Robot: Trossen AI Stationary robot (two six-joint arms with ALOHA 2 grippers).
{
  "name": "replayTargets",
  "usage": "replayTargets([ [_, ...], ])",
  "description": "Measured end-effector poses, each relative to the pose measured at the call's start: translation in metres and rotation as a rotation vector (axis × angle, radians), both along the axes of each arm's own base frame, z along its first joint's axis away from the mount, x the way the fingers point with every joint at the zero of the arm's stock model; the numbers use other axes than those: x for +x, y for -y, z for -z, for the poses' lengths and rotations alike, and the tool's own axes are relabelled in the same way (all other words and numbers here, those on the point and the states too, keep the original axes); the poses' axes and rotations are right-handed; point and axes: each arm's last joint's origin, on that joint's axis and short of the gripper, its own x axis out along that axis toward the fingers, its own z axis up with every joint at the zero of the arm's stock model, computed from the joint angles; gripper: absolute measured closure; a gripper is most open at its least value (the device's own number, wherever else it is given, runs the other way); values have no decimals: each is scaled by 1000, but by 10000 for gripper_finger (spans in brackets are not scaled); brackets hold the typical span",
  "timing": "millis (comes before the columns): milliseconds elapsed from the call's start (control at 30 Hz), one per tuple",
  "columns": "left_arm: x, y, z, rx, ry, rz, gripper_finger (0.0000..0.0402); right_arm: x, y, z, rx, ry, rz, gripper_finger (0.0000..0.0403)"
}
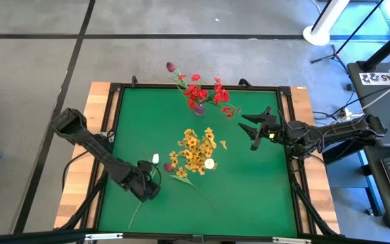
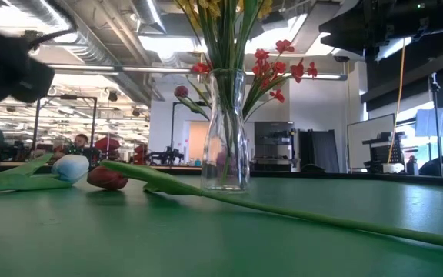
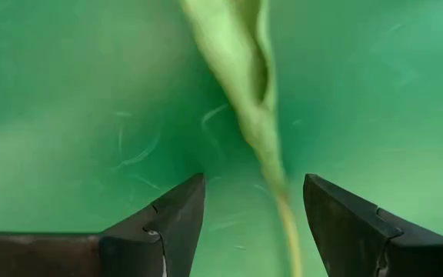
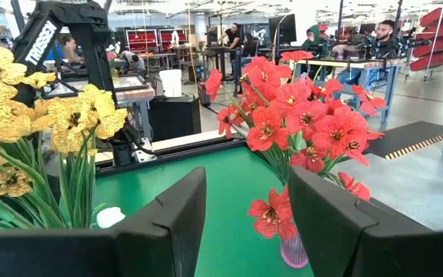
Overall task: Sort flowers into vase by color
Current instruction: Put the white tulip into the transparent vase
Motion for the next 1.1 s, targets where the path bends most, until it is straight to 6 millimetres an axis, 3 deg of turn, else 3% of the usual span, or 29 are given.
replayTargets([
  [267,1,-3,13,41,-92,-24,206,0,0,0,1,0,1,221],
  [400,2,-7,14,43,-114,-37,266,0,0,0,1,0,1,221],
  [567,1,-11,12,66,-139,-38,375,0,0,0,1,0,1,221],
  [700,0,-17,2,216,-152,-21,391,0,0,0,1,0,1,221],
  [900,-6,-31,-56,448,-180,8,397,0,0,0,2,2,1,221],
  [1033,-15,-43,-109,624,58,-25,399,0,0,0,5,6,1,221],
  [1100,-20,-48,-132,727,302,-29,399,0,0,-1,5,8,1,221],
])
